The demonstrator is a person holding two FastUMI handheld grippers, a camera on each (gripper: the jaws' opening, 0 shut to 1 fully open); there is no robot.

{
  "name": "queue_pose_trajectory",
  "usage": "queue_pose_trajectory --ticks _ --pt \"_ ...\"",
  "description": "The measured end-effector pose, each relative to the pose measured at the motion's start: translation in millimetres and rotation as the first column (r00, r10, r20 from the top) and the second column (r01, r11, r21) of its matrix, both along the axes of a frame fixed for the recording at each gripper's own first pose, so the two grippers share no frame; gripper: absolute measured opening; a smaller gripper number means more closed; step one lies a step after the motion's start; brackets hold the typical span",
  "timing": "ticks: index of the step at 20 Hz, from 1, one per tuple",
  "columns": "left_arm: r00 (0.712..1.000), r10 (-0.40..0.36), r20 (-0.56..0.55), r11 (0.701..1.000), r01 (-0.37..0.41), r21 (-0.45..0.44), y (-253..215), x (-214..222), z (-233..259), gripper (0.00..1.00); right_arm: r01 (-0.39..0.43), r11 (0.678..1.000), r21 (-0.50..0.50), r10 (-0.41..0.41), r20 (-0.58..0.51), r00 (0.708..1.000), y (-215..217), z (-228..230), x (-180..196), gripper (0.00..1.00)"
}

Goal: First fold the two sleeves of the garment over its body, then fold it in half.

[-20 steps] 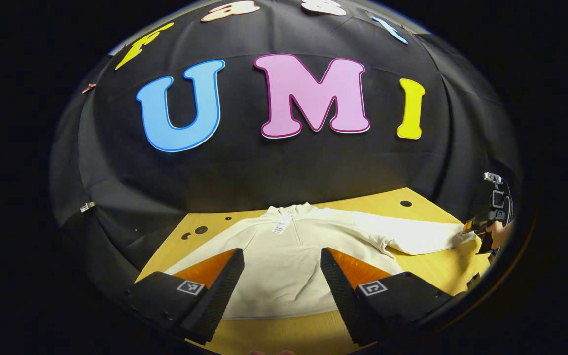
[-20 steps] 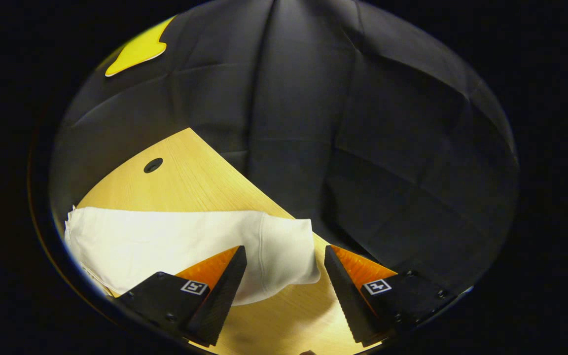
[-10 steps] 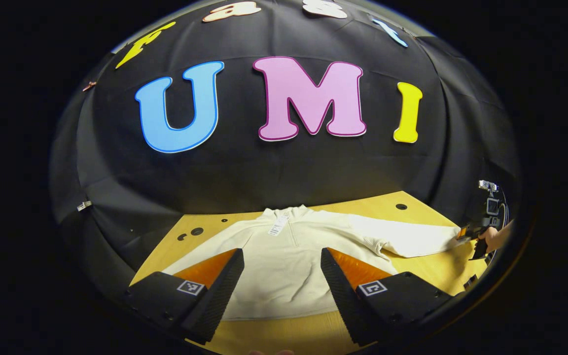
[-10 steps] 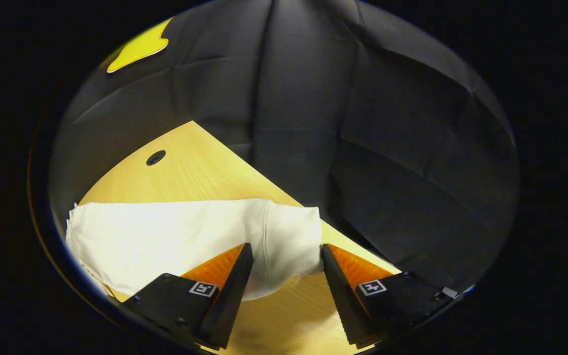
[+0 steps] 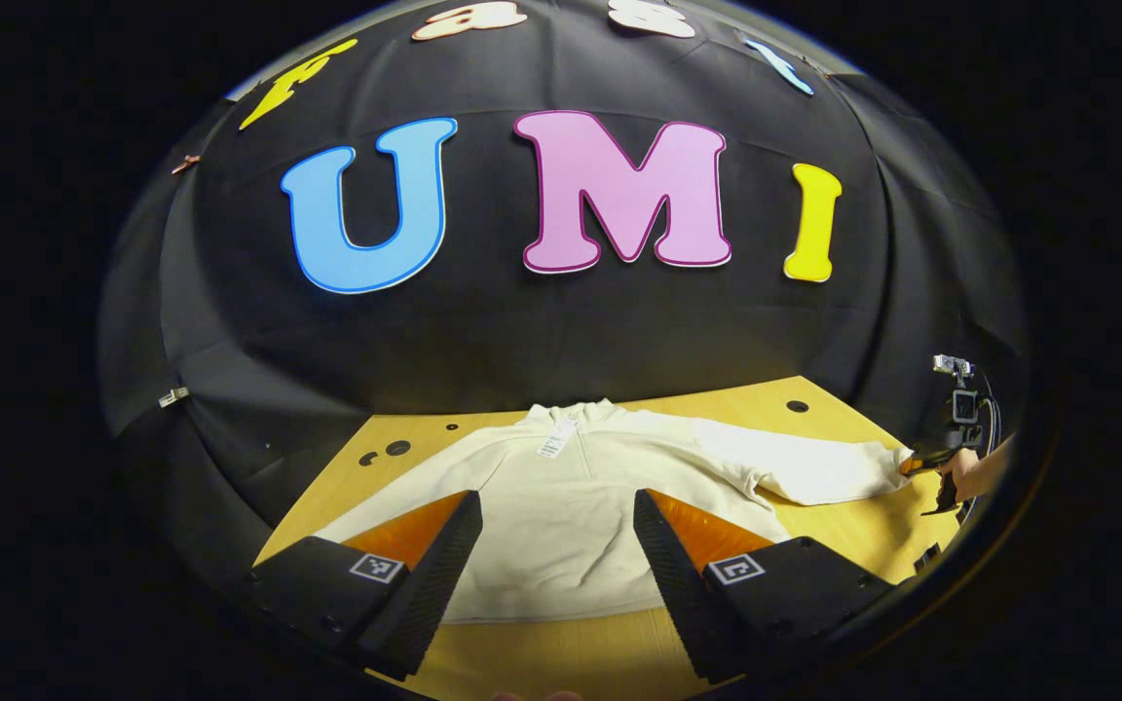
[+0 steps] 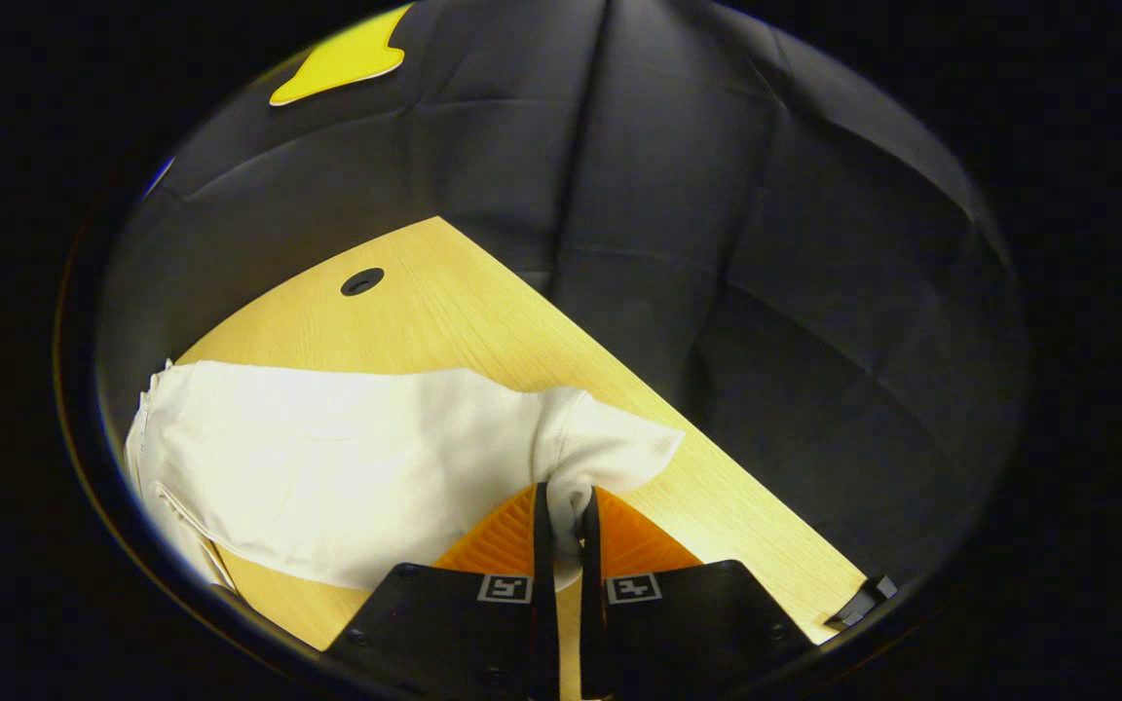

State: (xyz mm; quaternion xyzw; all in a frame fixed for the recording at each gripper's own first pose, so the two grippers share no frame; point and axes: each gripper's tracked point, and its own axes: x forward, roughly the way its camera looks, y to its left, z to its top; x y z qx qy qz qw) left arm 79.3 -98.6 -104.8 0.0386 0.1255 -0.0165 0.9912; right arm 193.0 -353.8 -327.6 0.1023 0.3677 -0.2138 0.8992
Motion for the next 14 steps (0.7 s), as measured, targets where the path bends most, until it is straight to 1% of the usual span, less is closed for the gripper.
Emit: queue_pose_trajectory --ticks 1,4,6,9,12,14 --pt "1.0 0.003 0.0 1.0 -0.003 -0.001 0 -1 0 0.98 -0.017 1.0 0.0 0.017 -0.003 1.0 1 1 -1 0.1" --pt "1.0 0.011 -0.001 1.0 -0.011 -0.002 3 -4 -2 0.98 -0.049 0.999 -0.013 0.049 0.01 0.999 4 7 0 0.09" --pt "1.0 0.017 0.009 1.0 -0.017 0.001 7 -6 1 0.98 -0.1 0.995 -0.021 0.101 0.042 0.994 9 16 1 0.09" --pt "1.0 0.026 0.018 1.0 -0.026 -0.008 12 -10 1 0.98 -0.166 0.985 -0.057 0.169 0.058 0.984 14 35 4 0.09" --pt "0.999 0.048 0.021 0.999 -0.048 -0.02 21 -17 0 0.98 -0.195 0.979 -0.059 0.2 0.102 0.974 28 69 20 0.09" --pt "0.997 0.069 0.024 0.997 -0.068 -0.022 30 -23 -2 0.98 -0.221 0.973 -0.06 0.227 0.142 0.963 43 86 39 0.09"
